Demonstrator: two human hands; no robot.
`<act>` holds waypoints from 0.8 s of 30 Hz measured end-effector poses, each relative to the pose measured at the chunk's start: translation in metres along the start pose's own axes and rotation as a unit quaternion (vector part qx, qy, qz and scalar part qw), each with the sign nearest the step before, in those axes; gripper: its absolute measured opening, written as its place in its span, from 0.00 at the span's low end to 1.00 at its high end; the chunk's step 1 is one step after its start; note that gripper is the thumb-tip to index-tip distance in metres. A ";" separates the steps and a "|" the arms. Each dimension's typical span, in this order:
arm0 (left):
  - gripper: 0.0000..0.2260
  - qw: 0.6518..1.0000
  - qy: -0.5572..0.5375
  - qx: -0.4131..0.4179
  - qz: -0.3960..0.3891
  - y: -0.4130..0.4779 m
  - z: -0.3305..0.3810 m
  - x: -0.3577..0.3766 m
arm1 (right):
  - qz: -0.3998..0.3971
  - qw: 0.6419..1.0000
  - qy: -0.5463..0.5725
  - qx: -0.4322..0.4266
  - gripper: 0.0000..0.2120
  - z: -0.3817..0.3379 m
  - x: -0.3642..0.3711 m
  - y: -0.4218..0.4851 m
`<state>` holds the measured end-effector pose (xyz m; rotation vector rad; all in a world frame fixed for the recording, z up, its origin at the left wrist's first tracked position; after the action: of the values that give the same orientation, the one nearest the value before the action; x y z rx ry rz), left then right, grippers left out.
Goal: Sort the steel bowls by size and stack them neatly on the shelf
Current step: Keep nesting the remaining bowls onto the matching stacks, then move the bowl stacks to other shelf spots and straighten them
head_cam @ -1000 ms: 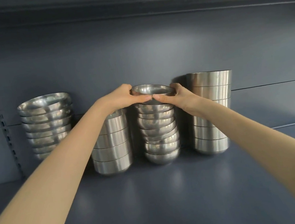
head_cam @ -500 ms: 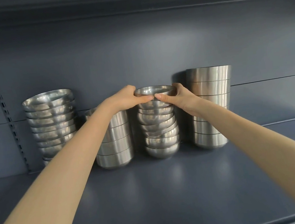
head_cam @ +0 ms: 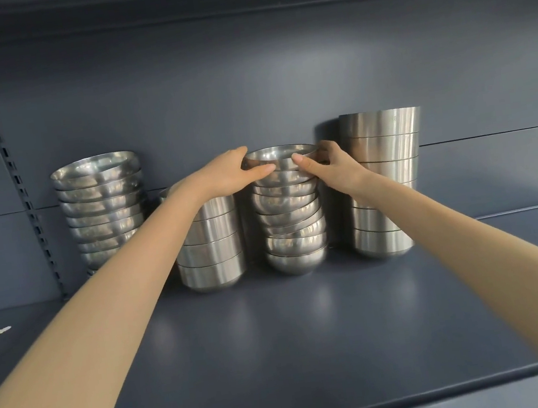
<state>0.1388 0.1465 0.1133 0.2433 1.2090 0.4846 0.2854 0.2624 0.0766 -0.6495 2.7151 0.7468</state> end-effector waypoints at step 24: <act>0.44 0.938 0.328 -0.083 0.068 -0.144 -0.012 0.004 | -0.035 0.884 -0.446 -0.137 0.44 0.004 -0.044 -0.122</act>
<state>0.1611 0.0215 0.0435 0.0113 1.7970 0.8259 0.3822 0.1862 0.0370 -0.3204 1.7498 1.0846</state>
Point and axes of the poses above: each hand's wrist, its own y-axis towards the middle knuckle, its own x-axis out of the palm, z = x × y, the point moved 5 cm from there along y, towards the middle knuckle, and after that the axes turned 4 degrees about z, right-handed, at the moved point
